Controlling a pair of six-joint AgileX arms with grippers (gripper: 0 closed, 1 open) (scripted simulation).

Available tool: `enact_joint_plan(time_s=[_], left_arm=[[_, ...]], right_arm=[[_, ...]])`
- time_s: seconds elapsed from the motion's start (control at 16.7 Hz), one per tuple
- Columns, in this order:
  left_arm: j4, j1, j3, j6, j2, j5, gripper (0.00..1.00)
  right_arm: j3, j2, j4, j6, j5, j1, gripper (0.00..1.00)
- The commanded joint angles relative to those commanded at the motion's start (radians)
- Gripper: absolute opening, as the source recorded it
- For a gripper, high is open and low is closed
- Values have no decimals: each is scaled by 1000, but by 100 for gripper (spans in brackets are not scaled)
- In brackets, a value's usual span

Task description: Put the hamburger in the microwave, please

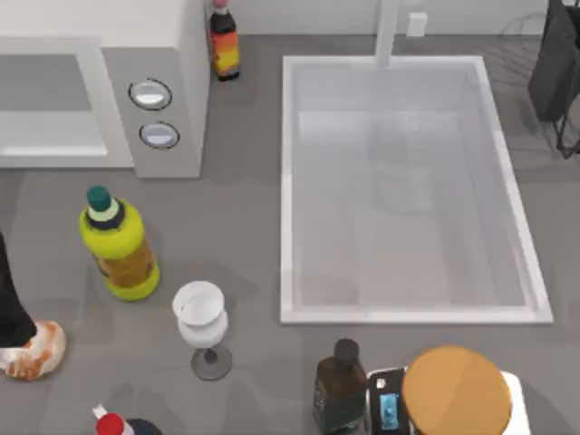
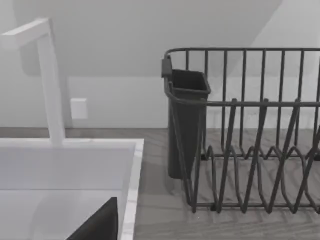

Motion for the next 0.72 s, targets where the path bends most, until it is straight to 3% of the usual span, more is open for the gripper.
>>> enact_joint_plan(time_s=[0.36,0.72], left_arm=[[-77,13,82,-3,108,-17,100],[-352,-7,345,-30,552,-8,100]], right_arm=[[0,0,0,0,0,0,100],[0,0,0,0,0,0,100]])
